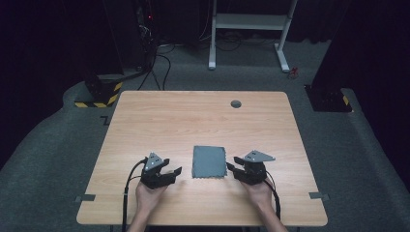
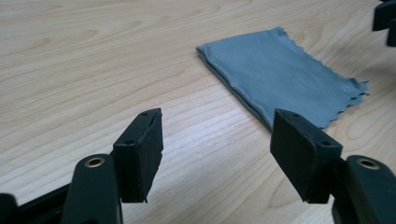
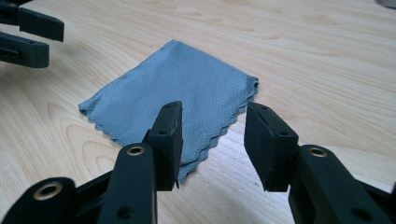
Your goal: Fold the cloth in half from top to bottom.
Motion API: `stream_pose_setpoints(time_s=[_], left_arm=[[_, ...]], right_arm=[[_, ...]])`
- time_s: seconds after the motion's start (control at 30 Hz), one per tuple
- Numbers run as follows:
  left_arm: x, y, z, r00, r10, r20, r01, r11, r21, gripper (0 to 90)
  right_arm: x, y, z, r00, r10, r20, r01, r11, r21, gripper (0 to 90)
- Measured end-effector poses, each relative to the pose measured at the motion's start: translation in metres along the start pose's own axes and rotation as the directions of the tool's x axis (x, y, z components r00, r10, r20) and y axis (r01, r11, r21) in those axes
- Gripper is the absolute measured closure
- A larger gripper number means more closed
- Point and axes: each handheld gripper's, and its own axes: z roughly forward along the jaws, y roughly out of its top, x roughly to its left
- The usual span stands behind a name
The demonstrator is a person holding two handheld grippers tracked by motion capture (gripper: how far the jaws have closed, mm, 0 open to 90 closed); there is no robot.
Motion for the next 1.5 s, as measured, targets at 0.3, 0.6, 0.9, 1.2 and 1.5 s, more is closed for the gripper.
stream_pose_setpoints(time_s=[0.3, 0.6, 0.9, 1.2, 1.5], left_arm=[[0.017, -0.008, -0.015, 0.9971, -0.056, -0.051, 0.055, 0.9984, -0.012, 34.6], [0.026, -0.022, -0.017, 0.9918, -0.085, -0.095, 0.086, 0.9963, 0.007, 34.4], [0.034, -0.025, -0.024, 0.9856, -0.078, -0.150, 0.083, 0.9962, 0.028, 33.9], [0.042, -0.031, -0.029, 0.9782, -0.080, -0.191, 0.093, 0.9942, 0.055, 33.7], [0.042, -0.030, -0.023, 0.9717, -0.025, -0.235, 0.055, 0.9910, 0.122, 32.2]], right_arm=[[-0.014, -0.004, -0.015, 0.9993, 0.029, 0.023, -0.029, 0.999, -0.016, 57.0], [-0.028, -0.011, -0.027, 0.9962, 0.071, 0.050, -0.070, 0.997, -0.029, 55.7], [-0.035, -0.025, -0.040, 0.9918, 0.090, 0.091, -0.089, 0.996, -0.016, 54.6], [-0.043, -0.039, -0.049, 0.9837, 0.108, 0.144, -0.112, 0.993, 0.020, 53.1], [-0.046, -0.051, -0.047, 0.9734, 0.102, 0.205, -0.121, 0.989, 0.081, 50.9]])
